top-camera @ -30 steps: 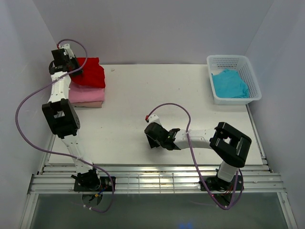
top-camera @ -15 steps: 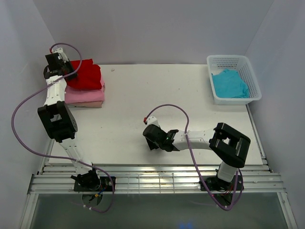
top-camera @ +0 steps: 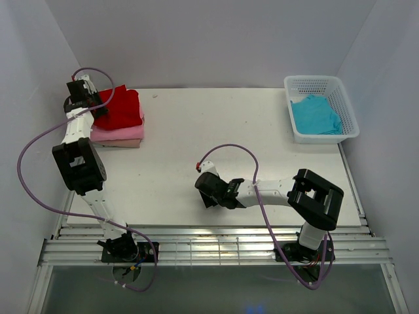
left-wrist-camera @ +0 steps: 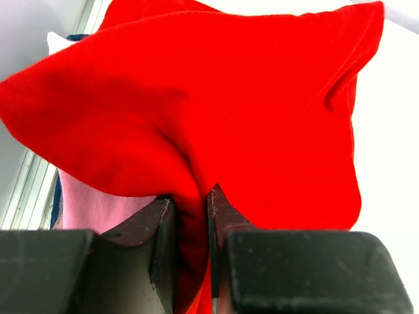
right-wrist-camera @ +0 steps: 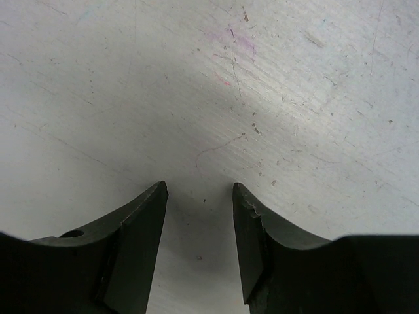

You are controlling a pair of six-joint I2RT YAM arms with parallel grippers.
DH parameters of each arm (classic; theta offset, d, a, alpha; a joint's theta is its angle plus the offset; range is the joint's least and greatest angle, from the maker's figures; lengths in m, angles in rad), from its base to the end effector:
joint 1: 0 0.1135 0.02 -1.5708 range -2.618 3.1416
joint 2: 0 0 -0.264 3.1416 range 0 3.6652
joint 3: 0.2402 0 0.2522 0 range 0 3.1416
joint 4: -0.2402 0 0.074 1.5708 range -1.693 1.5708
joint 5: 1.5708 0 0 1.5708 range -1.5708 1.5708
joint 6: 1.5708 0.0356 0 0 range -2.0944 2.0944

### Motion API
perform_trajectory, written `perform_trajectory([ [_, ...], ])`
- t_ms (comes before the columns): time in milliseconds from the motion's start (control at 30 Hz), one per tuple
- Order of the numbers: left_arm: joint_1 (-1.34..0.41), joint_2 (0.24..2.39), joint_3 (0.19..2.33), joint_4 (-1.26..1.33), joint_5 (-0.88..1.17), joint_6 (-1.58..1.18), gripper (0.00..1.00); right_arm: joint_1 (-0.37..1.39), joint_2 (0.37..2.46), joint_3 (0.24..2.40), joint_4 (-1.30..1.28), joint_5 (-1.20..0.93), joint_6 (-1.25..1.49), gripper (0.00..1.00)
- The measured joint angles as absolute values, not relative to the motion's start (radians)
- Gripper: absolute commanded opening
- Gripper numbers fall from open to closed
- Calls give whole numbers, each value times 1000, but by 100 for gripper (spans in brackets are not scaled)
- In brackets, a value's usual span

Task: Fold and stack the t-shirts
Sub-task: Neatly place the folded tshirt to the corner

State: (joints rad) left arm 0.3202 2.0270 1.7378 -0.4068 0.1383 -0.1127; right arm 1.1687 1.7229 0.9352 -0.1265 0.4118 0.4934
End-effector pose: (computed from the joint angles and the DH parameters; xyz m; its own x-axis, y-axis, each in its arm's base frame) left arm 0.4496 0.1439 0.2681 -0.5809 -0.3100 -0.7526 -0.2784 0.9445 -0.1741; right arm 0.1463 0.3077 0.1587 -0.6271 -0.3656 -0.6878 -0.5117 0.8591 0.0099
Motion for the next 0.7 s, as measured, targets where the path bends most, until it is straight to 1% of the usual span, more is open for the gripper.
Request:
perform_trajectory([
  [67, 319, 2031, 1738, -407, 126, -113, 5, 1170, 1723, 935, -129, 411, 494, 51],
  [133, 318, 2039, 1738, -407, 105, -113, 13, 1171, 1723, 936, -129, 412, 495, 51],
  [167, 316, 2042, 1737, -409, 91, -114, 27, 1171, 1723, 935, -130, 412, 495, 51],
  [233, 310, 2045, 1737, -411, 61, -118, 43, 1172, 1723, 935, -130, 413, 496, 52],
  [267, 308, 2045, 1737, -411, 44, -118, 56, 1172, 1723, 935, -130, 413, 497, 52],
  [300, 305, 2045, 1737, -411, 19, -118, 88, 1172, 1723, 935, -130, 414, 498, 52],
  [333, 304, 2045, 1737, -412, -6, -119, 95, 1172, 1722, 935, -131, 415, 498, 52],
  [367, 300, 2044, 1737, -414, -37, -135, 98, 1173, 1721, 935, -133, 415, 500, 52],
  [533, 295, 1974, 1729, -444, -247, -184, 98, 1176, 1702, 925, -157, 418, 512, 51],
  [600, 295, 1891, 1716, -446, -318, -202, 98, 1178, 1686, 915, -179, 421, 517, 50],
  [700, 290, 1706, 1676, -411, -389, -230, 98, 1180, 1654, 901, -234, 436, 517, 49],
])
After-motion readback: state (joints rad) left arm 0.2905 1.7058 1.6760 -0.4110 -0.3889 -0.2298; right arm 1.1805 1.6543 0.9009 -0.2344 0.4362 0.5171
